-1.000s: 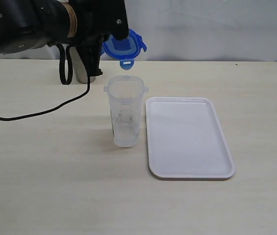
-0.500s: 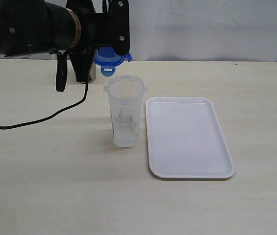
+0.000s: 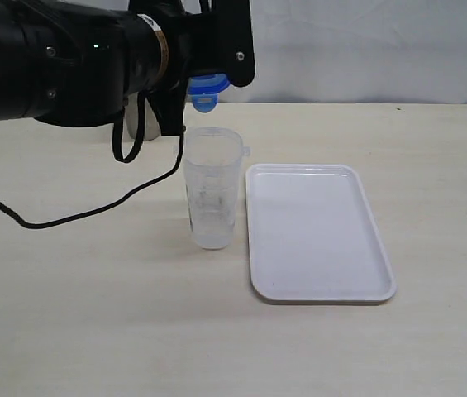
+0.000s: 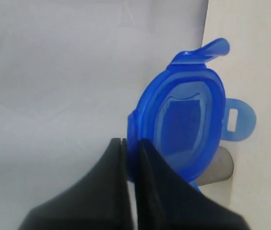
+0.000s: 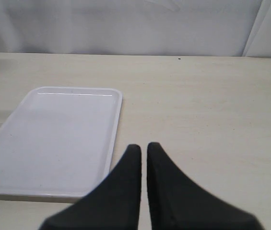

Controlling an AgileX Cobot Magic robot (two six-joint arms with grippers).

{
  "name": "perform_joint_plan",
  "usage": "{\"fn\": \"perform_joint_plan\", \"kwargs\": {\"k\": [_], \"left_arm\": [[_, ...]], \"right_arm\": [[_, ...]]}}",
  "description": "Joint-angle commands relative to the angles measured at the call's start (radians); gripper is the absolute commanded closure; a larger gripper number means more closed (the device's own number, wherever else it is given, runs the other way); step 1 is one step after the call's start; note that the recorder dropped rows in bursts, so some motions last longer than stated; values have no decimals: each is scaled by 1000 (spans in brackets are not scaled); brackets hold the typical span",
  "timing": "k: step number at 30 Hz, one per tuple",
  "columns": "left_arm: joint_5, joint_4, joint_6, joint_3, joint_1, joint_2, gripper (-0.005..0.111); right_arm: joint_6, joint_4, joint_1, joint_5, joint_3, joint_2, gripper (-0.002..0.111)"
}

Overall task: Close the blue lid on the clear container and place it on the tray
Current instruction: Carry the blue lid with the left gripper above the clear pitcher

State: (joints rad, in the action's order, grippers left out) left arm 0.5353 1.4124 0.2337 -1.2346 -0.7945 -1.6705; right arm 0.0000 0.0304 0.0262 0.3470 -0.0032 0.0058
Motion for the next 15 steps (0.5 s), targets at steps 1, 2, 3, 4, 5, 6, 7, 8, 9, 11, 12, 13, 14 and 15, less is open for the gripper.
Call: {"fn": "perform_joint_plan", "kwargs": {"k": [1, 2, 3, 4, 5, 6, 7, 8, 9, 11, 12, 13, 14, 15], "left_arm": [[14, 8, 48, 5, -28, 2, 107], [14, 8, 58, 5, -30, 2, 107], [14, 8, 63, 5, -30, 2, 107], [14, 8, 72, 5, -30, 2, 107], [14, 8, 87, 5, -30, 2, 107], [14, 8, 97, 5, -30, 2, 107], [12, 8, 110, 5, -30, 2, 107], [8, 8, 119, 5, -30, 2, 107], [0, 8, 135, 5, -30, 2, 107], [-25, 6, 186, 5, -30, 2, 107], [-34, 11, 207, 5, -30, 0, 107], [-34, 25, 217, 5, -30, -5, 107], [-34, 37, 220, 5, -30, -11, 107], [-34, 38, 220, 5, -30, -16, 107]], "right_arm": [[0, -2, 0, -3, 3, -6, 104], [0, -2, 0, -3, 3, -6, 104], [0, -2, 0, -3, 3, -6, 104], [0, -2, 0, -3, 3, -6, 104], [0, -2, 0, -3, 3, -6, 104], [0, -2, 0, -3, 3, -6, 104], [0, -2, 0, -3, 3, -6, 104], [0, -2, 0, -3, 3, -6, 104], [0, -2, 0, -3, 3, -6, 104], [0, -2, 0, -3, 3, -6, 104], [0, -2, 0, -3, 3, -6, 104], [0, -2, 0, -3, 3, -6, 104], [0, -2, 0, -3, 3, -6, 104], [0, -2, 0, -3, 3, -6, 104]]}}
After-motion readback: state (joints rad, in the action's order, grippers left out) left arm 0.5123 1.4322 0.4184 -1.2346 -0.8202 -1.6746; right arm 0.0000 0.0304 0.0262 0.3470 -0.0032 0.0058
